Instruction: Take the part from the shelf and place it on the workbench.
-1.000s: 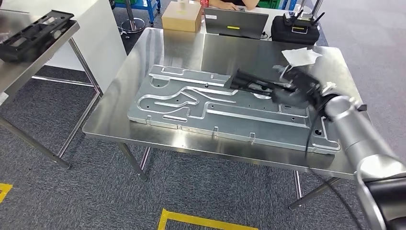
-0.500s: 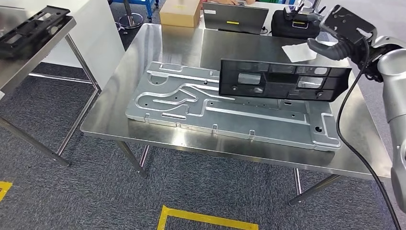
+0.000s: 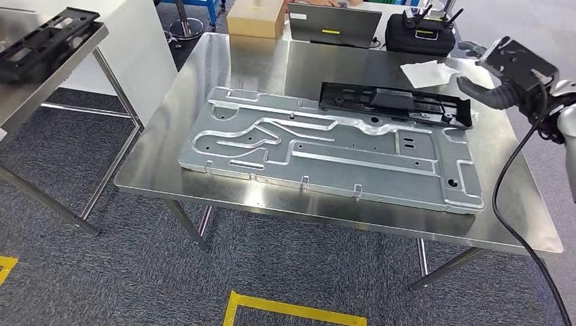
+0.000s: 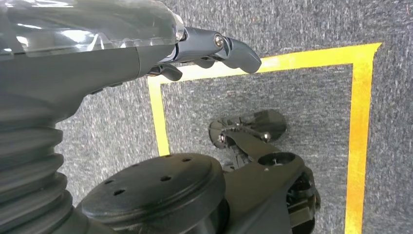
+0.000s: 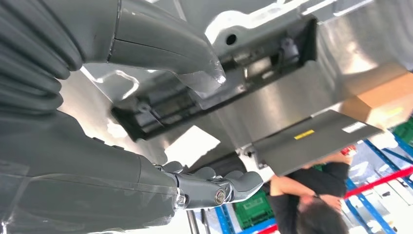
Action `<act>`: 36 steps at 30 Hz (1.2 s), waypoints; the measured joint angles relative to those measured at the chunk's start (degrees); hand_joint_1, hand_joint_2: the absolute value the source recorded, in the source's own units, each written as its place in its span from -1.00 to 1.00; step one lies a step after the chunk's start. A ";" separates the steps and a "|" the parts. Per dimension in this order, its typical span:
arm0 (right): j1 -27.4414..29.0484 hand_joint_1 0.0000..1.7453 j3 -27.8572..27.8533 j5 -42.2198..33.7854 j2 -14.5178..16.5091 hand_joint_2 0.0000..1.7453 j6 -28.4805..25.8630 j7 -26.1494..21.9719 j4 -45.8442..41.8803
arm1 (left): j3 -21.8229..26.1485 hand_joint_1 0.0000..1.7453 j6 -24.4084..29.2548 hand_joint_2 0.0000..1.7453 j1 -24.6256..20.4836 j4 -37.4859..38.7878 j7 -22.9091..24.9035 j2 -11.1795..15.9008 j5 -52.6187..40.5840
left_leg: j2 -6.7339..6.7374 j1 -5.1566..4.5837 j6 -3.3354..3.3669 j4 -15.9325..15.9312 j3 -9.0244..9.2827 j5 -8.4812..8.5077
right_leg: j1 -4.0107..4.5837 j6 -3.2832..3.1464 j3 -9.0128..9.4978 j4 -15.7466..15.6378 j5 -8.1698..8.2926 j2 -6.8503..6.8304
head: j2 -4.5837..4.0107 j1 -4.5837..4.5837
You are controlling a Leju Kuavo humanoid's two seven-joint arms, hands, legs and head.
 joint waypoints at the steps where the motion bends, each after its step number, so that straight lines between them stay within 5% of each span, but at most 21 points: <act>1: 0.74 -1.00 0.00 0.06 -0.21 -1.00 -0.31 -0.25 -0.23 | 0.26 -1.00 -0.04 -1.00 0.00 0.00 -0.08 -0.05 0.33 | 0.00 0.00 0.00 0.00 0.00 0.00 | 0.00 0.00 -0.01 0.00 0.00 0.00 | 0.00 0.00; 17: 9.47 -1.00 -2.42 2.32 0.39 -1.00 -4.67 -4.72 -0.22 | 3.59 -1.00 0.16 -1.00 -0.06 0.00 -0.55 -0.44 1.61 | -0.03 0.02 -0.04 -0.04 -0.04 0.03 | 0.03 -0.02 -0.05 0.04 -0.02 -0.03 | 0.01 0.00; 24: 24.10 -1.00 -5.29 7.05 4.33 -1.00 -9.06 -8.02 -4.11 | 4.49 -1.00 0.29 -1.00 -0.34 0.00 -0.26 -0.53 1.26 | -0.10 0.08 -0.08 -0.05 -0.06 -0.07 | 0.08 -0.04 0.07 0.00 -0.09 -0.10 | 0.01 0.00; 27: 30.14 -1.00 -5.21 8.19 8.42 -1.00 -11.22 -10.22 -3.69 | 4.59 -1.00 0.09 -1.00 -0.69 0.00 -0.02 -0.52 0.65 | -0.02 0.03 0.55 -0.70 0.35 0.49 | -0.18 0.44 0.47 -0.51 0.35 -0.10 | 0.00 0.00; 29: 33.88 -1.00 -5.18 7.69 11.29 -1.00 -12.04 -12.30 -2.79 | 4.59 -1.00 -0.10 -1.00 -0.91 0.00 0.03 -0.54 0.37 | 0.12 0.33 1.04 -2.51 1.18 1.77 | -0.28 0.79 0.48 0.28 -1.22 -0.03 | 0.00 0.00; 33: 37.77 -1.00 -5.63 5.93 15.34 -1.00 -13.09 -14.78 -0.68 | 4.60 -1.00 -0.02 -1.00 -0.84 0.00 0.19 -0.53 -0.05 | 0.47 0.56 0.87 -3.71 0.69 3.17 | -1.10 1.82 -2.77 11.80 -9.85 0.09 | 0.01 0.01; 35: 38.41 -1.00 -5.98 5.44 17.25 -1.00 -13.12 -15.18 0.46 | 4.61 -1.00 0.15 -1.00 -0.72 0.00 0.42 -0.48 -0.09 | 0.81 1.00 0.30 -3.52 0.15 3.53 | -1.97 2.73 -1.20 12.50 -10.11 0.04 | 0.01 0.00; 36: 38.48 -1.00 -6.18 5.28 18.21 -1.00 -13.19 -15.34 1.05 | 4.61 -1.00 0.20 -1.00 -0.71 0.00 0.55 -0.45 -0.11 | 0.93 1.36 -0.13 -3.27 -0.21 3.69 | -2.49 3.27 1.28 9.61 -9.01 -0.02 | 0.00 0.00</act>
